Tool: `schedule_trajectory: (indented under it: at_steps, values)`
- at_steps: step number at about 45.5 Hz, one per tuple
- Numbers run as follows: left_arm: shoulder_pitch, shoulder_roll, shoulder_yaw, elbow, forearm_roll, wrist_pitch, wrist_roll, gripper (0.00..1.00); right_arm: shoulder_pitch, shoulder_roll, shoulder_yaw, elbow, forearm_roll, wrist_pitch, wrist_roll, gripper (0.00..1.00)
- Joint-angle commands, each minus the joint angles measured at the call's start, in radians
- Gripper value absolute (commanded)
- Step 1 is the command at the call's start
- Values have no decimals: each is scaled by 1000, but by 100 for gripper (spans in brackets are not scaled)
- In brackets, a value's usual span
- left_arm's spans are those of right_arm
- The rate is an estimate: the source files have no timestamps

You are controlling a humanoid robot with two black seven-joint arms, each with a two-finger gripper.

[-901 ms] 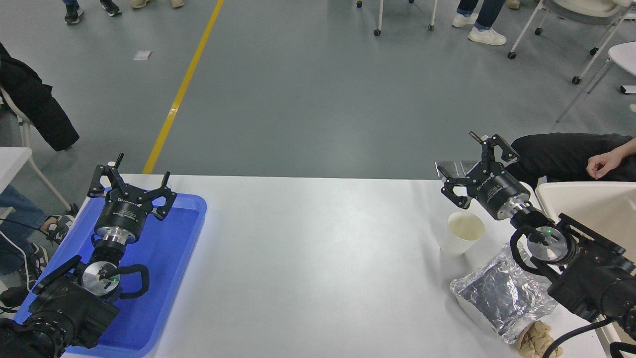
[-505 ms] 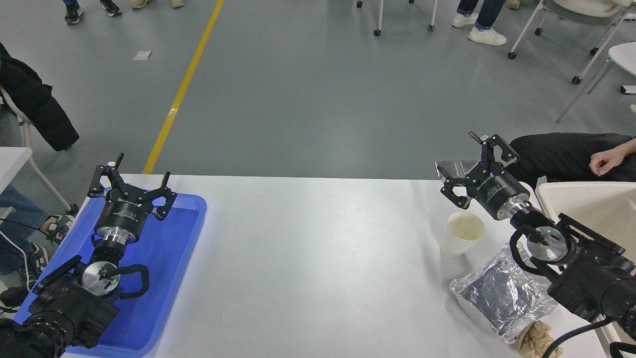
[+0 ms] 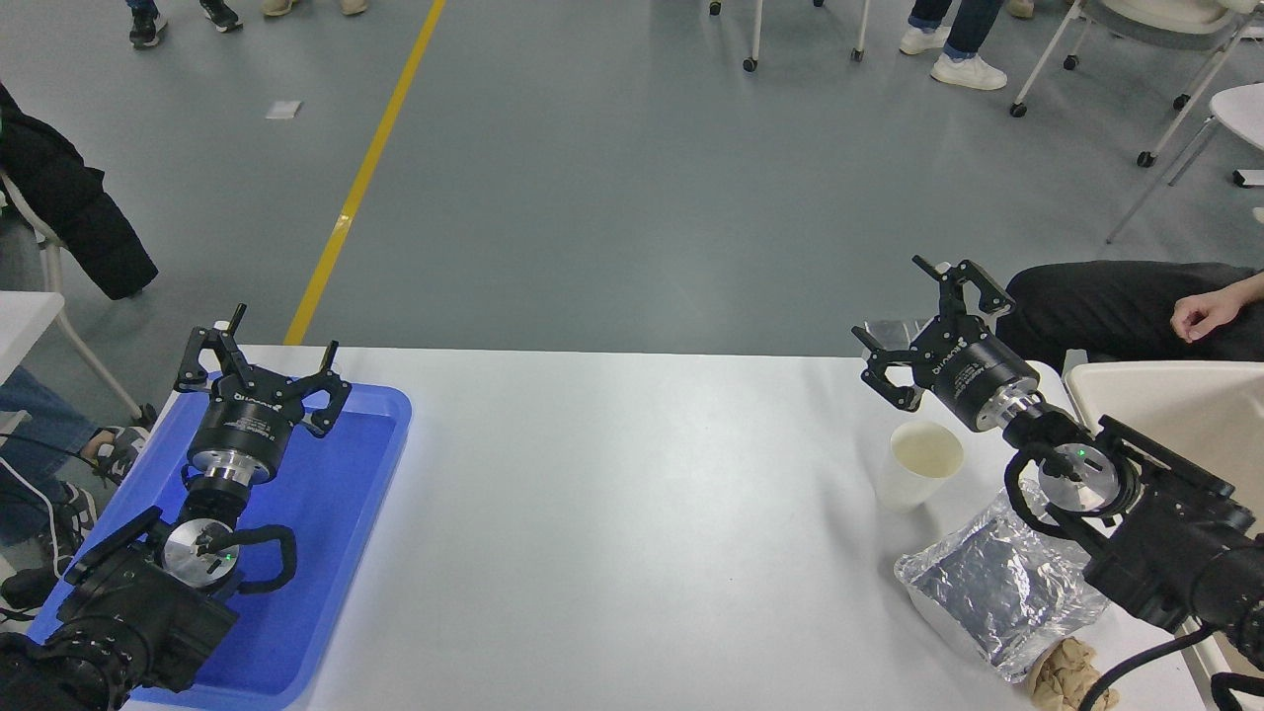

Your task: Pick up paper cup place in dustbin

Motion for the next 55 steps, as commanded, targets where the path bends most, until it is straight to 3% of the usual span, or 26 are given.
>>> schedule_trajectory:
  at_steps: [1, 12, 21, 34, 41, 55]
  values:
    - [0, 0, 0, 0, 0, 0, 0, 100, 29, -79, -1, 75, -148, 1, -32, 100]
    - [0, 0, 0, 0, 0, 0, 0, 100, 85, -229, -47, 224, -407, 1, -34, 100]
    - [0, 0, 0, 0, 0, 0, 0, 100, 284, -325, -368, 327, -475, -5, -32, 100]
    - [-2, -2, 0, 0, 0, 0, 0, 100, 680, -342, -973, 425, -490, 1, -23, 100]
    - [-2, -2, 0, 0, 0, 0, 0, 100, 904, -283, -1280, 494, -525, 1, -20, 100]
    - [-2, -2, 0, 0, 0, 0, 0, 100, 1094, -193, -1490, 520, -686, 64, -34, 100]
